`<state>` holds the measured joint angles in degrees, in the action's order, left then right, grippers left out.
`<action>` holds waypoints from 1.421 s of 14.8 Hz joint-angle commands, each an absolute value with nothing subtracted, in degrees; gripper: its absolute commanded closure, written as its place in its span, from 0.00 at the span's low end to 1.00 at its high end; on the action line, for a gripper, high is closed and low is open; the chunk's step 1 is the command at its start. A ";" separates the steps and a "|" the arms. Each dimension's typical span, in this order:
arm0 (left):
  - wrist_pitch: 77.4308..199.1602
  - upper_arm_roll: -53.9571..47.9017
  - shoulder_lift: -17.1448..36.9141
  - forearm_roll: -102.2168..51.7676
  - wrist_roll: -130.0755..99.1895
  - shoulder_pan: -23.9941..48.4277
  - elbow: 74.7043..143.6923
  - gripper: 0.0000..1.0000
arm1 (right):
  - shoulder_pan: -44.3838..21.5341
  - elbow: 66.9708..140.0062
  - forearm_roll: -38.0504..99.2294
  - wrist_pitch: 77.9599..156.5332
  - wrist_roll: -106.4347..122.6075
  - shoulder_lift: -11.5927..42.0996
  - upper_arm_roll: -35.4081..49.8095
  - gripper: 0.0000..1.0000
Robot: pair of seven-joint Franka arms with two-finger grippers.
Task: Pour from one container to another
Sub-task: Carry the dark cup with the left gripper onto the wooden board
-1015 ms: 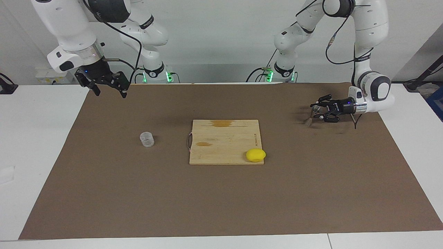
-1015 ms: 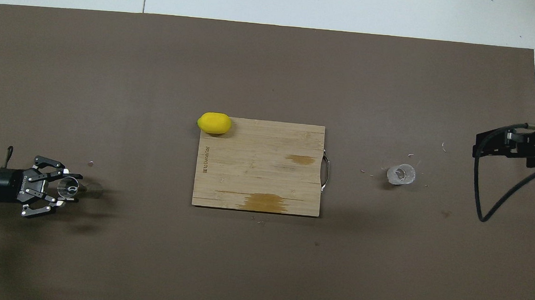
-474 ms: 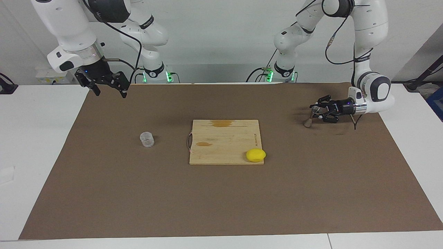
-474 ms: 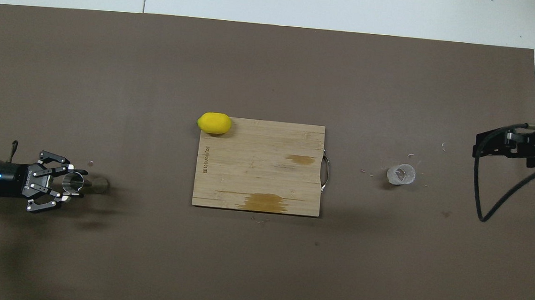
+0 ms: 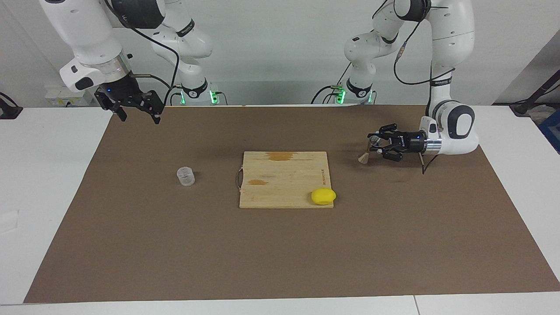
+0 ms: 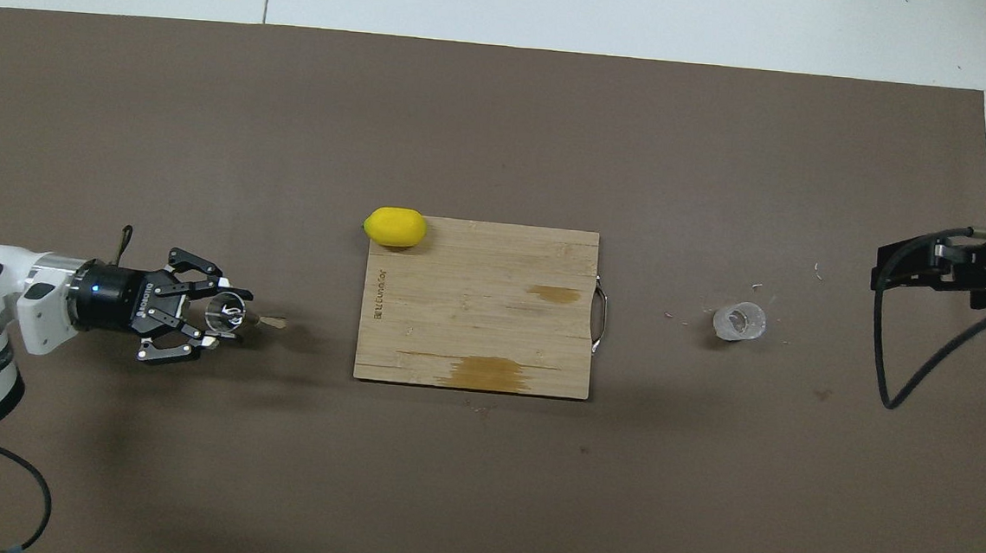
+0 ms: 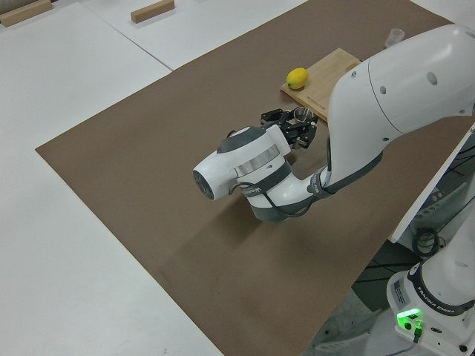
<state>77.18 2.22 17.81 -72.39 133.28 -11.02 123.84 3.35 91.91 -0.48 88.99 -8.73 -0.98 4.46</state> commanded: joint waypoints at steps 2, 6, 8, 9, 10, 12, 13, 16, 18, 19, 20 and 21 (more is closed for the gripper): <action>79.35 3.16 15.47 -81.10 129.65 -1.60 125.42 0.52 | 3.69 91.67 0.18 89.03 -8.44 -0.79 4.66 0.00; 86.73 3.08 11.17 -88.23 125.52 6.14 129.89 0.51 | 3.69 91.67 0.18 89.03 -8.52 -0.79 4.66 0.00; 90.68 3.08 10.99 -92.96 125.51 10.87 131.13 0.51 | 3.69 91.67 0.18 89.03 -8.52 -0.79 4.66 0.00; 93.14 2.99 10.99 -95.42 125.51 13.25 131.65 0.51 | 3.69 91.67 0.18 89.03 -8.44 -0.79 4.66 0.00; 95.43 2.99 10.99 -98.15 125.51 15.79 131.66 0.51 | 3.69 91.67 0.18 89.03 -8.44 -0.79 4.66 0.00; 100.70 2.99 11.34 -104.38 125.60 20.37 130.96 0.51 | 3.69 91.67 0.18 89.03 -8.44 -0.79 4.66 0.00; 102.98 2.99 11.60 -107.29 125.94 22.30 130.52 0.51 | 3.69 91.67 0.18 88.95 -8.44 -0.79 4.66 0.00; 111.15 2.90 12.30 -115.64 132.15 28.02 129.12 0.52 | 3.78 91.67 0.18 87.80 -8.17 -1.23 4.66 0.00; 116.87 2.81 13.53 -120.21 137.09 31.36 128.24 0.51 | 3.69 91.67 0.18 87.89 -8.17 -1.23 4.66 0.00; 118.46 2.73 13.80 -122.15 138.07 32.51 128.23 0.51 | 3.69 91.67 0.18 87.89 -8.17 -1.23 4.66 0.00; 119.52 2.81 13.80 -124.00 139.82 33.74 128.23 0.51 | 3.69 91.67 0.18 87.89 -8.17 -1.23 4.66 0.00; 121.45 2.81 13.89 -125.67 142.71 34.53 128.06 0.51 | 3.78 91.41 0.18 87.98 -8.17 -1.23 4.66 0.00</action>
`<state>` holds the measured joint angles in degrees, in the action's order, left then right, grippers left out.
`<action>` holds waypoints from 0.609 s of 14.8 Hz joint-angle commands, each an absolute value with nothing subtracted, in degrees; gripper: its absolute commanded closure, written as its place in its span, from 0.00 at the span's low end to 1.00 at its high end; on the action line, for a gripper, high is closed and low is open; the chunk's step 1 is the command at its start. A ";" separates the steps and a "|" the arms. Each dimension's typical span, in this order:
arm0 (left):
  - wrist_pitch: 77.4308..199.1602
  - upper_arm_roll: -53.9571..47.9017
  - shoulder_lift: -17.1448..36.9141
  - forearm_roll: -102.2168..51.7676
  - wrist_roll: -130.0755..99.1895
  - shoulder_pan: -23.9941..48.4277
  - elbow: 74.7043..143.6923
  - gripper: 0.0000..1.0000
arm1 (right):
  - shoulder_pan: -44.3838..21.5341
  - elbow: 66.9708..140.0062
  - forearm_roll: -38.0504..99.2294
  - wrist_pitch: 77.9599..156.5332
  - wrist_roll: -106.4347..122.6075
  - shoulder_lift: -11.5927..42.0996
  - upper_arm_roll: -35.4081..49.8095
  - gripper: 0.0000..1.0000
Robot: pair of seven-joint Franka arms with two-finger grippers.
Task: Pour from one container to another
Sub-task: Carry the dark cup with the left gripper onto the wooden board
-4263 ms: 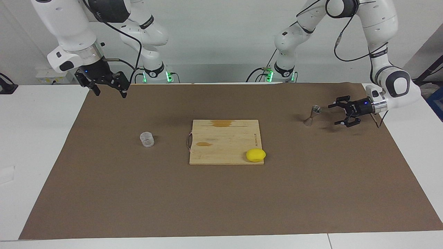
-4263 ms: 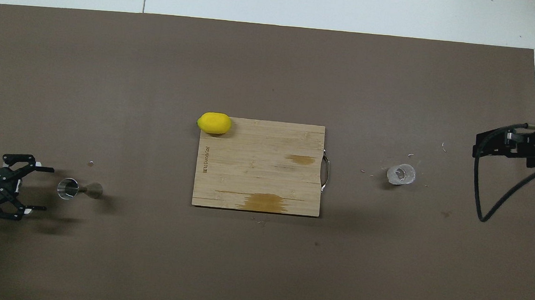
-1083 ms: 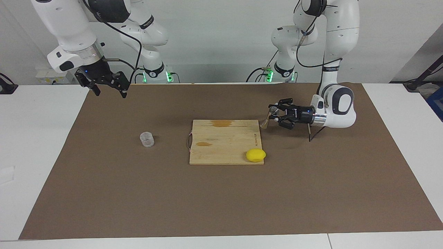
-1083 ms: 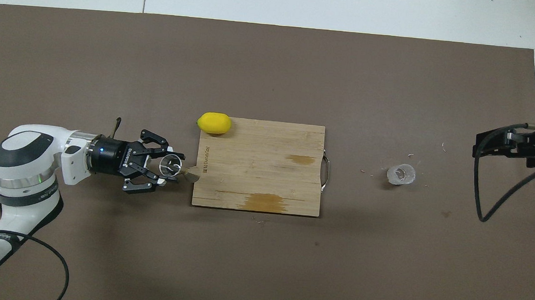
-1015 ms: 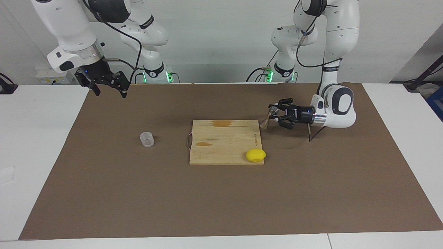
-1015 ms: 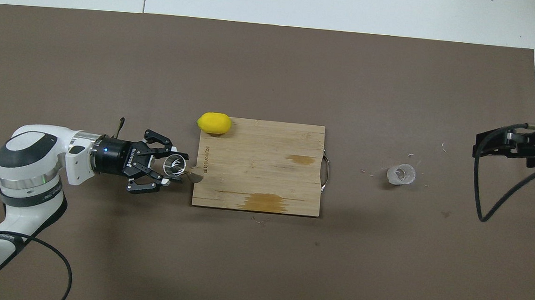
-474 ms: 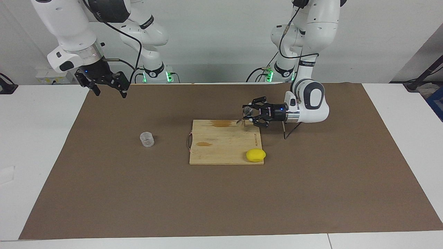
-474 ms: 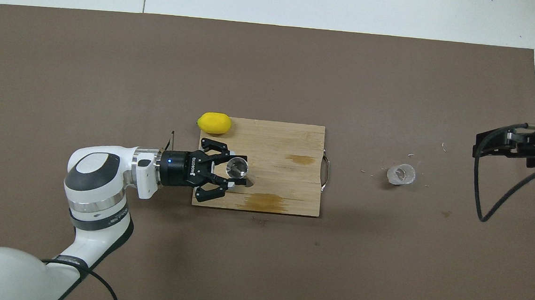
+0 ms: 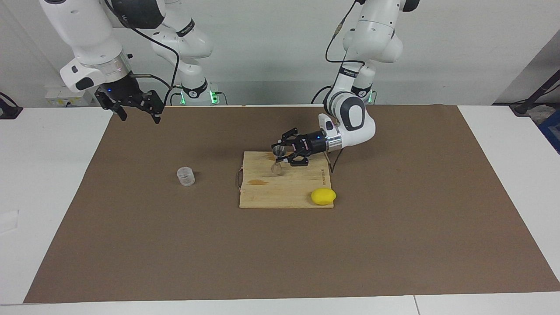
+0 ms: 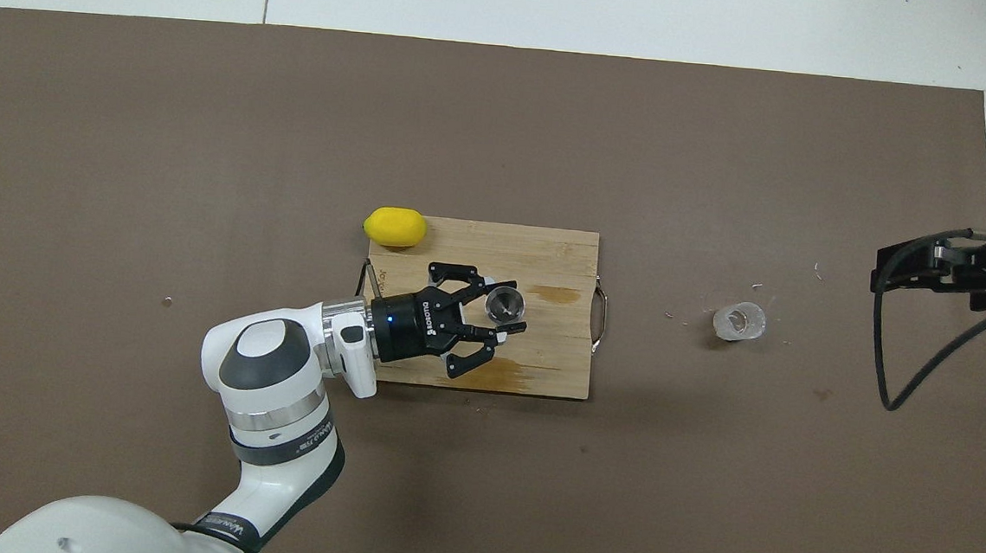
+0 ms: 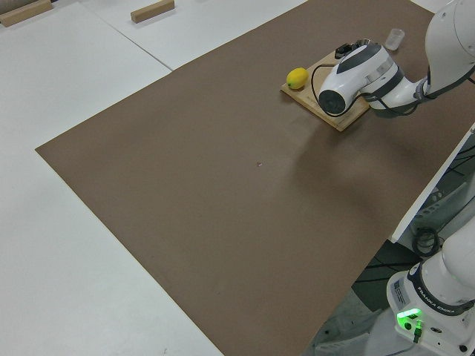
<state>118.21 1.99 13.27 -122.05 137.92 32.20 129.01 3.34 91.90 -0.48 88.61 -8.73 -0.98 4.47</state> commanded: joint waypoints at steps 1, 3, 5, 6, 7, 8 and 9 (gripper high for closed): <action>123.47 2.64 14.15 -126.38 145.61 34.71 127.62 0.51 | 3.78 91.32 0.18 87.98 -8.09 -1.32 4.57 0.00; 124.89 2.20 15.03 -126.47 148.35 34.98 126.65 0.51 | 3.69 91.49 0.18 87.80 -8.09 -1.49 4.57 0.00; 125.59 2.11 15.03 -127.52 148.71 35.07 126.56 0.50 | 3.69 91.58 0.18 87.71 -7.91 -1.58 4.57 0.00; 126.03 2.11 15.03 -127.70 149.32 35.07 126.48 0.50 | 3.78 91.58 0.18 87.71 -7.74 -1.58 4.48 0.00; 126.56 2.02 15.12 -127.97 150.63 35.16 126.13 0.51 | 3.95 91.67 0.18 87.71 -7.73 -1.58 4.40 0.00; 127.17 1.67 15.20 -128.06 151.60 35.16 125.78 0.51 | 4.13 91.67 0.18 88.24 -8.00 -1.58 4.39 0.00; 127.53 1.58 15.81 -128.14 151.61 35.16 125.77 0.51 | 4.04 91.41 0.18 88.50 -8.61 -1.50 4.39 0.00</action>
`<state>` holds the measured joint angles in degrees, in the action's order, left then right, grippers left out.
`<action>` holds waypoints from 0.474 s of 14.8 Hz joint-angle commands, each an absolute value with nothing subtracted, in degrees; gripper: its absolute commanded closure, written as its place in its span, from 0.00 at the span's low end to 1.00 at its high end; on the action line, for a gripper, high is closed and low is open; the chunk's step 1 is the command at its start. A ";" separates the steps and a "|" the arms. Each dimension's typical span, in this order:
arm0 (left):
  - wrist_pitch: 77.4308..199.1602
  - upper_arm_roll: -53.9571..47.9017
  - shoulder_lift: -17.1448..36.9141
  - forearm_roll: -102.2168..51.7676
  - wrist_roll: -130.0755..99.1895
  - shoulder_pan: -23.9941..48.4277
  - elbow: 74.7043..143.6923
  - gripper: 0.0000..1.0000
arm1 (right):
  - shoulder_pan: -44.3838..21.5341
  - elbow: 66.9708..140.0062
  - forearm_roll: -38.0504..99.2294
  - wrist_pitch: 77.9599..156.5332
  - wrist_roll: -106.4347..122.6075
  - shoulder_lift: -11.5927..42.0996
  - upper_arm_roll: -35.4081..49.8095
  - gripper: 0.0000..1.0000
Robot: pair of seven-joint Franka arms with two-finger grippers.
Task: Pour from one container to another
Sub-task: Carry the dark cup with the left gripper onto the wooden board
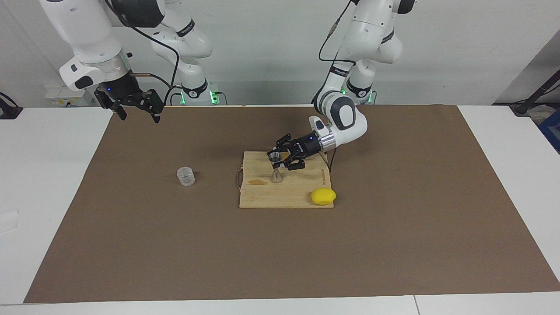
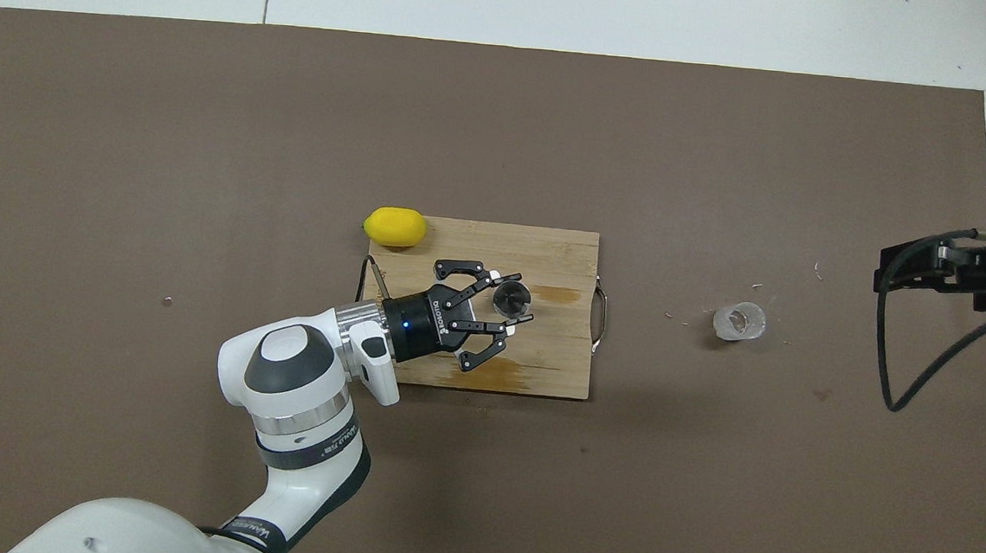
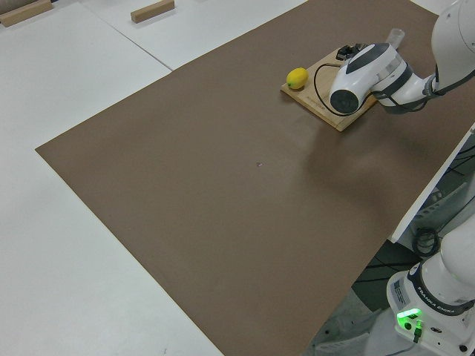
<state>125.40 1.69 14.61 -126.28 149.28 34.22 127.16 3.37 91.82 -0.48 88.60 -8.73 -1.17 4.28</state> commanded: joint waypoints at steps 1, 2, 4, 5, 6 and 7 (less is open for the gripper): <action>127.53 1.58 15.91 -128.23 151.61 35.16 125.77 0.51 | 3.78 91.15 0.18 88.42 -8.96 -1.41 4.39 0.00; 127.62 1.58 15.91 -128.32 151.61 35.16 125.86 0.50 | 3.61 91.23 -0.17 88.50 -10.53 -1.49 4.31 0.00; 128.58 1.23 16.17 -128.76 151.44 35.16 125.95 0.51 | 4.13 91.41 0.18 89.12 -15.27 -1.41 4.39 0.00; 128.67 1.14 16.35 -129.02 151.44 35.16 125.95 0.51 | 4.13 91.49 0.18 89.56 -16.86 -1.41 4.39 0.00; 128.67 1.23 16.35 -129.02 151.35 35.16 125.95 0.51 | 4.13 91.49 0.18 89.82 -19.75 -1.23 4.39 0.00; 128.67 1.23 16.35 -129.02 151.26 35.16 125.95 0.39 | 4.13 91.49 0.18 90.26 -24.13 -1.06 4.39 0.00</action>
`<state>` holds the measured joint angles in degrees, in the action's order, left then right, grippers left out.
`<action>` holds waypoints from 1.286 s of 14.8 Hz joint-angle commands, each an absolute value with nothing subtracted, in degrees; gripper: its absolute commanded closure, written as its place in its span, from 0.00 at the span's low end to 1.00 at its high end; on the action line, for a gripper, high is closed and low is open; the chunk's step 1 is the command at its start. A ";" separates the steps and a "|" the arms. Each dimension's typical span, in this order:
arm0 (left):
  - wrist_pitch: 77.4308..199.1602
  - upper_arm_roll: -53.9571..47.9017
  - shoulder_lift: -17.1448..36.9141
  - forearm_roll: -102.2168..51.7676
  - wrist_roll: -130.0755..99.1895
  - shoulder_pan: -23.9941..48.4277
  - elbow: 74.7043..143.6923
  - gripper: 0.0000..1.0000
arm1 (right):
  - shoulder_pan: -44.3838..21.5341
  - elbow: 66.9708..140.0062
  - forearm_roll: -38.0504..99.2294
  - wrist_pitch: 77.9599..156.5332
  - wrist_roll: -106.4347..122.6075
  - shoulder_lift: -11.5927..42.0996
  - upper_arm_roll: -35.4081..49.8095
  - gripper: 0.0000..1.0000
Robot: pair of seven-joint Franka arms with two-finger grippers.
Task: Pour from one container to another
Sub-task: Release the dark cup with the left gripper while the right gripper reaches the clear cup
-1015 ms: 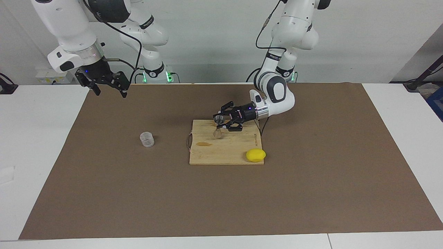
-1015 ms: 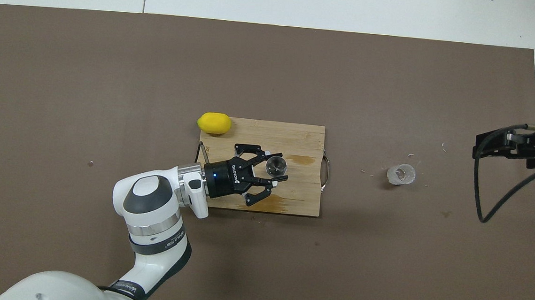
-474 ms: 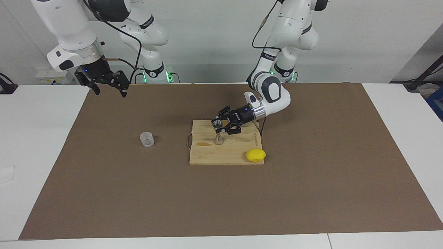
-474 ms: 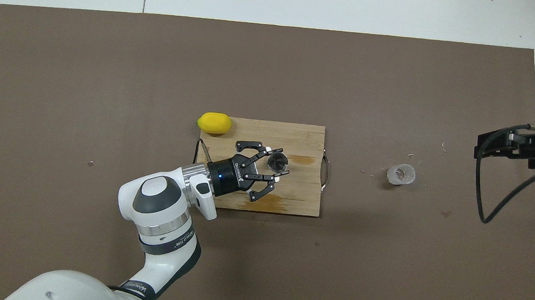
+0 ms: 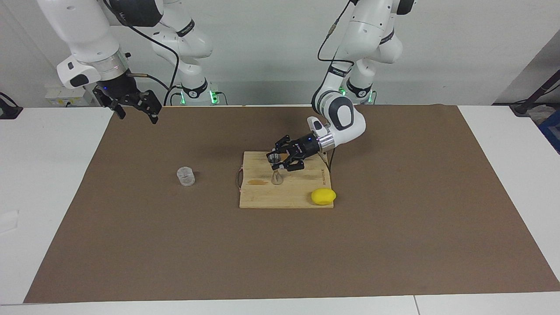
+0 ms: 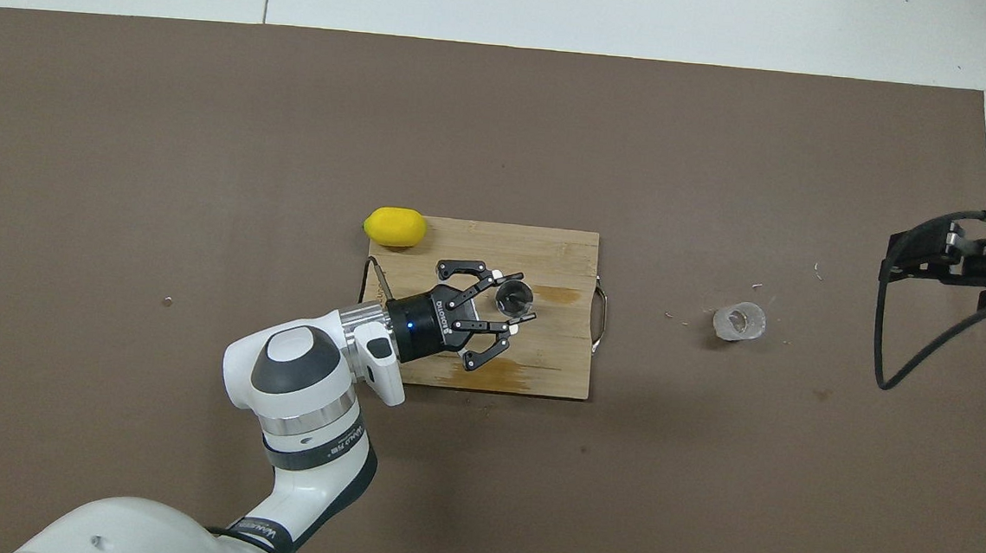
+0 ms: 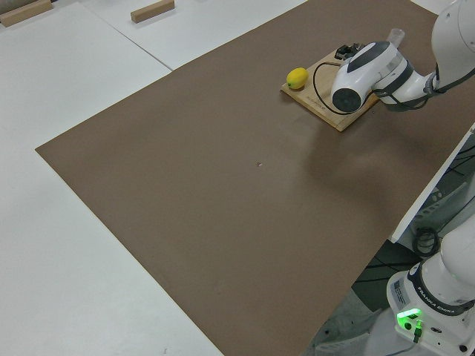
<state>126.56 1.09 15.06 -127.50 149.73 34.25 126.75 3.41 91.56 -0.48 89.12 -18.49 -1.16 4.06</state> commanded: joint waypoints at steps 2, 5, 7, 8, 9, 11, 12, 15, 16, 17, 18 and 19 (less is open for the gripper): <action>128.76 1.32 16.35 -129.11 151.17 34.81 125.95 0.00 | 3.96 91.93 0.53 91.57 -32.91 -0.53 4.48 0.00; 127.80 1.58 16.08 -128.85 150.65 33.67 126.30 0.00 | 4.22 93.33 3.50 93.42 -44.35 1.40 4.48 0.00; 126.48 1.58 16.00 -128.15 150.38 32.08 126.65 0.00 | 6.31 93.95 5.96 95.09 -46.31 3.07 4.39 0.00; 125.95 1.67 15.65 -128.06 150.29 31.99 127.43 0.00 | 7.46 94.65 7.28 96.75 -47.80 3.69 4.39 0.00; 124.90 1.76 15.38 -127.53 150.21 31.38 128.40 0.00 | 7.91 95.18 8.25 97.55 -49.81 4.91 4.39 0.00; 123.49 1.67 14.51 -124.90 150.21 29.89 130.68 0.00 | 9.30 95.19 10.27 98.69 -52.72 9.56 4.39 0.00; 122.53 1.76 14.15 -124.28 150.21 29.36 132.35 0.00 | 10.53 96.06 12.37 100.70 -53.26 11.67 4.39 0.00; 120.24 1.76 12.22 -118.76 150.21 26.64 136.57 0.00 | 11.34 101.67 16.16 107.21 -53.17 14.76 4.39 0.00; 119.80 1.76 11.87 -116.74 150.29 25.76 137.63 0.00 | 11.34 102.91 18.35 107.92 -53.09 15.46 4.39 0.00; 119.19 1.93 11.69 -114.54 150.29 24.62 138.51 0.00 | 11.34 104.66 20.98 109.84 -53.17 15.64 4.39 0.00; 118.83 1.93 11.43 -111.82 150.21 23.22 139.04 0.00 | 11.60 106.77 22.40 111.78 -52.91 15.73 4.39 0.00; 118.39 1.93 11.25 -109.01 150.21 21.55 139.56 0.00 | 12.38 108.09 23.28 112.67 -52.48 16.25 4.39 0.00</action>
